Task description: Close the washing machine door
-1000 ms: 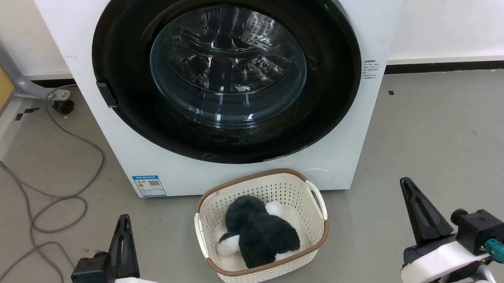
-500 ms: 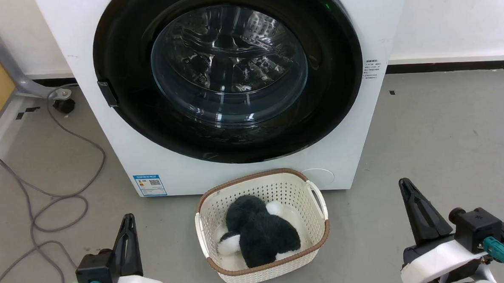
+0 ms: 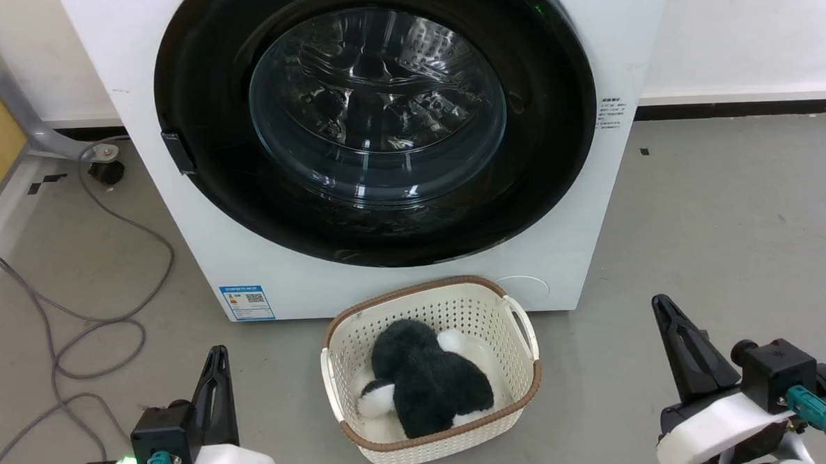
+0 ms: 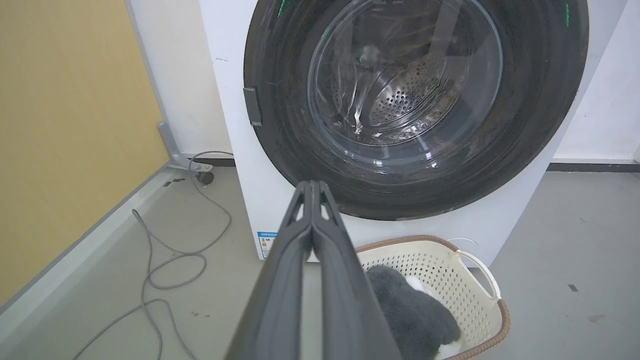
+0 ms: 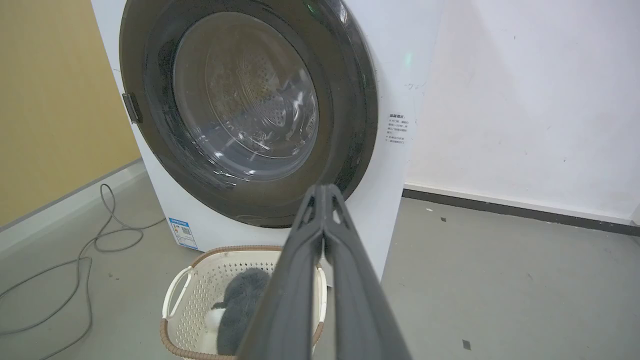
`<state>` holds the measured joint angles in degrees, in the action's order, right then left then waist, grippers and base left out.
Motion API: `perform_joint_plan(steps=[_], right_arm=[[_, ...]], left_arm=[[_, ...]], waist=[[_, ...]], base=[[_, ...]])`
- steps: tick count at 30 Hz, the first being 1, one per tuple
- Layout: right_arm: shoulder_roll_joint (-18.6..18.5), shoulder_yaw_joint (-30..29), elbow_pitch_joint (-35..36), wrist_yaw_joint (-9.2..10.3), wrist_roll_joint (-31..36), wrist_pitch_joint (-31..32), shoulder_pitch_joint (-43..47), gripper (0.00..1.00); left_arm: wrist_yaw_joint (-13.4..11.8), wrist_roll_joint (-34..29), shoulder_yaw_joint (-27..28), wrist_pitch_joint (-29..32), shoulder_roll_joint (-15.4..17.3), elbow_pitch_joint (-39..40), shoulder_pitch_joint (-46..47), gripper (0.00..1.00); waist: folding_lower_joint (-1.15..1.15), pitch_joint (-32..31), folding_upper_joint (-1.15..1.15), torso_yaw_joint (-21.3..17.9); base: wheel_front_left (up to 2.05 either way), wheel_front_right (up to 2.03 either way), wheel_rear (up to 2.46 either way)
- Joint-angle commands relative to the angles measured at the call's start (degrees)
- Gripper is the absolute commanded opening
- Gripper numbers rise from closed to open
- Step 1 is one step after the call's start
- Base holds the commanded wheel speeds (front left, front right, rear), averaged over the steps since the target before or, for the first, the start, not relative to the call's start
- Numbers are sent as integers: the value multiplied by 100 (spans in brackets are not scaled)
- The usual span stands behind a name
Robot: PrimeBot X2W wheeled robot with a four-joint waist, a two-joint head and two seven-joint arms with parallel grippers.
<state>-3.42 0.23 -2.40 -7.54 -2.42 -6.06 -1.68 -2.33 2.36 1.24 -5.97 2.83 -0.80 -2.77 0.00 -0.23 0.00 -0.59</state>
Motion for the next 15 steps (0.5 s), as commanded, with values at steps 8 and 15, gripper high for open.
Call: perform_joint_plan(steps=[8,15], right_arm=[[36,-13,80,4,59,124,103,0],[39,-14,108,4,90,207,114,0]], left_arm=[[53,-81,-24,118,3,32,122,0],[84,-108,-41,200,4,40,149,0]], waist=[[0,4,0,10],[0,7,0,19]], base=[[0,0,0],[0,0,0]])
